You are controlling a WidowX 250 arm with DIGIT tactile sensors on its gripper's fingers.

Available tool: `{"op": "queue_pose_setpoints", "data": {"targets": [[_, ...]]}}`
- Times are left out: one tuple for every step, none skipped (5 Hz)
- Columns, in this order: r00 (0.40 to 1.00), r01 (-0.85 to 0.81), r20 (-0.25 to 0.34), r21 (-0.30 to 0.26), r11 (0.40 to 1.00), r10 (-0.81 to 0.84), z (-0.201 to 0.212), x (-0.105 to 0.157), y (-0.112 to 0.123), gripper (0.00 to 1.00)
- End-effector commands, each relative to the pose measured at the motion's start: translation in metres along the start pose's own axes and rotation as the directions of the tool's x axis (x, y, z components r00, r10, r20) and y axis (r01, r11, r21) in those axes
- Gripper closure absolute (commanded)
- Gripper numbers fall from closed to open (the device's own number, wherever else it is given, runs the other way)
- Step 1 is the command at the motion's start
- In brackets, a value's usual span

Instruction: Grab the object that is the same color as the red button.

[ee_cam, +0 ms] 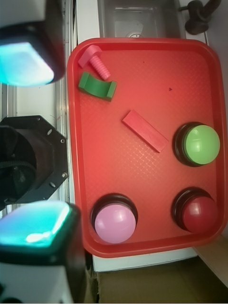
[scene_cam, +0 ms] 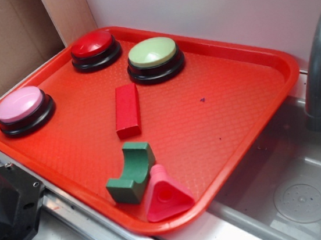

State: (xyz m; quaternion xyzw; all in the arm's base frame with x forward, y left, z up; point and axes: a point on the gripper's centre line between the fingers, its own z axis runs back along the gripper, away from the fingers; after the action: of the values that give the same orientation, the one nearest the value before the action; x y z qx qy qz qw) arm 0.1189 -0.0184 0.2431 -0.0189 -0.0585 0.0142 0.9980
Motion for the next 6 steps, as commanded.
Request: {"op": "queue_pose_setpoints", "data": {"targets": [[1.0, 0.0, 0.0, 0.0, 1.0, 0.0, 0.0, 0.0, 0.0, 0.0], [0.993, -0.119, 0.02, -0.035, 0.992, 0.12, -0.046, 0.042, -0.018, 0.0], [0.968, -0.246, 0.041, -0.028, 0.969, 0.247, -0.07, 0.073, -0.029, 0.0], [0.879, -0.476, 0.012, -0.012, 0.879, 0.476, -0.105, 0.094, -0.018, 0.0], [0.812, -0.584, -0.014, -0.01, 0.812, 0.584, -0.151, 0.093, 0.019, 0.0], [0.794, -0.607, -0.045, 0.011, 0.795, 0.607, -0.173, 0.077, 0.028, 0.0]]}}
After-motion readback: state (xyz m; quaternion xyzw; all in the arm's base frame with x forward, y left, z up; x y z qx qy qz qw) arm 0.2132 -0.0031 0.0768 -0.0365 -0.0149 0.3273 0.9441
